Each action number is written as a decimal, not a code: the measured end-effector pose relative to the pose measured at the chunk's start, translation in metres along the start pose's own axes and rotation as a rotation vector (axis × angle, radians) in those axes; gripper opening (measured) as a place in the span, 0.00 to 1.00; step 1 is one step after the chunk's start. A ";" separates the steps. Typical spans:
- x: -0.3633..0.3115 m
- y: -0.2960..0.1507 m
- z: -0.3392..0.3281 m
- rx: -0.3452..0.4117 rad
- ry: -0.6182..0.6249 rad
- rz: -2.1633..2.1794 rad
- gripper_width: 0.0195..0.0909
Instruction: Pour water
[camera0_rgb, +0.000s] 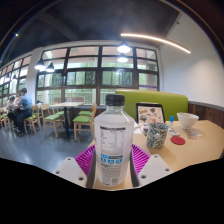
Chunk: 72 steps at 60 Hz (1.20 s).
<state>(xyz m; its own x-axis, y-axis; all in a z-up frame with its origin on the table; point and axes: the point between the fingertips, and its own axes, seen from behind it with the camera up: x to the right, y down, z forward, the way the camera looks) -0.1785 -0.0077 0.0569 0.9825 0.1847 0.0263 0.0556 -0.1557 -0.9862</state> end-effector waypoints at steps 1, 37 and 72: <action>0.000 0.001 0.001 -0.002 -0.003 0.002 0.43; 0.016 -0.047 0.083 -0.072 -0.206 0.555 0.31; 0.100 -0.126 0.113 0.179 -0.321 2.172 0.32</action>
<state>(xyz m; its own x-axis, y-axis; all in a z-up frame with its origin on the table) -0.1076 0.1398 0.1649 -0.5703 0.0096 -0.8214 -0.8021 -0.2221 0.5543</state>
